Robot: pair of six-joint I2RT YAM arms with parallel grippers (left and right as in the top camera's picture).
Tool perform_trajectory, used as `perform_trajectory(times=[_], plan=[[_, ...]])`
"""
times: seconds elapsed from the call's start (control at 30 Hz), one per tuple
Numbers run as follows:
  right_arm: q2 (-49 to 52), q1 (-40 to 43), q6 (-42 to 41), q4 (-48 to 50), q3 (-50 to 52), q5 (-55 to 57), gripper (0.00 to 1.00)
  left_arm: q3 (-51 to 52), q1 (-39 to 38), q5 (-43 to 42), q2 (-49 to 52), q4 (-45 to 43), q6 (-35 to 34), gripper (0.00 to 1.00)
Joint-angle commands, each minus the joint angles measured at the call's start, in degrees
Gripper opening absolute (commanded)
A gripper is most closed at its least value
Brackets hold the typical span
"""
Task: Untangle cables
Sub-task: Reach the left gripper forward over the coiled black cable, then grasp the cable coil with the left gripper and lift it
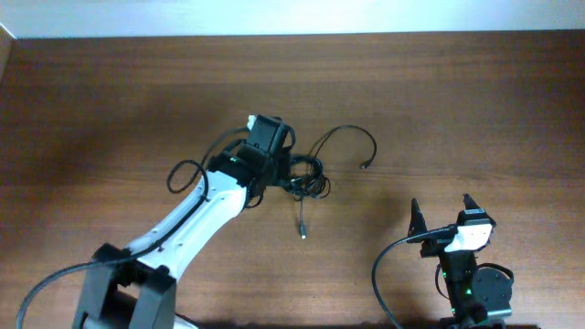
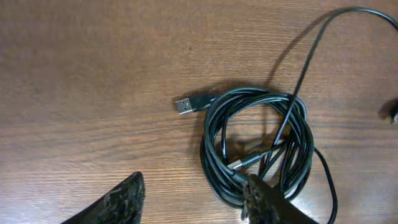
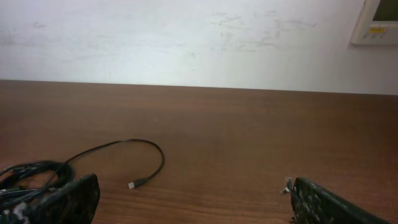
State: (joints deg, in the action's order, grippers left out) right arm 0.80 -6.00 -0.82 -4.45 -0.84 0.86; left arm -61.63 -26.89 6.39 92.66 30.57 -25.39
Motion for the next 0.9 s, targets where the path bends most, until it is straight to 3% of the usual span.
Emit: perform_trajectory(times=[0.0, 0.1, 0.27, 0.33, 0.43, 0.5, 0.53, 0.6, 0.73, 0.87], plan=[[-0.39, -0.42, 0.2, -0.13, 0.52, 0.46, 0.98, -0.57, -0.13, -1.03, 5.05, -1.68, -9.99, 0.56], [-0.37, -0.42, 0.2, -0.13, 0.52, 0.44, 0.98, -0.57, -0.13, -1.05, 7.54, -5.11, -9.99, 0.62], [-0.37, -0.42, 0.2, -0.13, 0.52, 0.44, 0.98, -0.5, -2.6, -2.82, 8.76, -6.62, -9.97, 0.53], [-0.37, -0.42, 0.2, -0.13, 0.52, 0.46, 0.98, -0.46, -4.17, -0.57, 11.63, -6.8, -9.99, 0.62], [-0.37, -0.42, 0.2, -0.13, 0.52, 0.46, 0.98, -0.46, -4.22, 1.07, 14.73, -8.13, -9.99, 0.6], [-0.37, -0.42, 0.2, -0.13, 0.52, 0.44, 0.98, -0.46, -4.22, 2.47, 15.23, -8.37, -9.99, 0.38], [-0.37, -0.39, 0.2, -0.13, 0.52, 0.44, 0.98, -0.46, -4.24, 2.47, 15.23, -7.85, -9.97, 0.32], [-0.37, -0.42, 0.22, -0.13, 0.52, 0.44, 0.98, -0.46, -4.24, 2.49, 15.23, -6.49, -9.75, 0.0], [-0.37, -0.39, 0.2, -0.13, 0.52, 0.44, 0.98, -0.48, -3.89, 2.43, 13.81, -1.53, -9.75, 0.0], [-0.37, -0.42, 0.2, -0.13, 0.52, 0.44, 0.98, -0.52, -3.21, -0.83, 2.93, 3.54, -9.75, 0.0]])
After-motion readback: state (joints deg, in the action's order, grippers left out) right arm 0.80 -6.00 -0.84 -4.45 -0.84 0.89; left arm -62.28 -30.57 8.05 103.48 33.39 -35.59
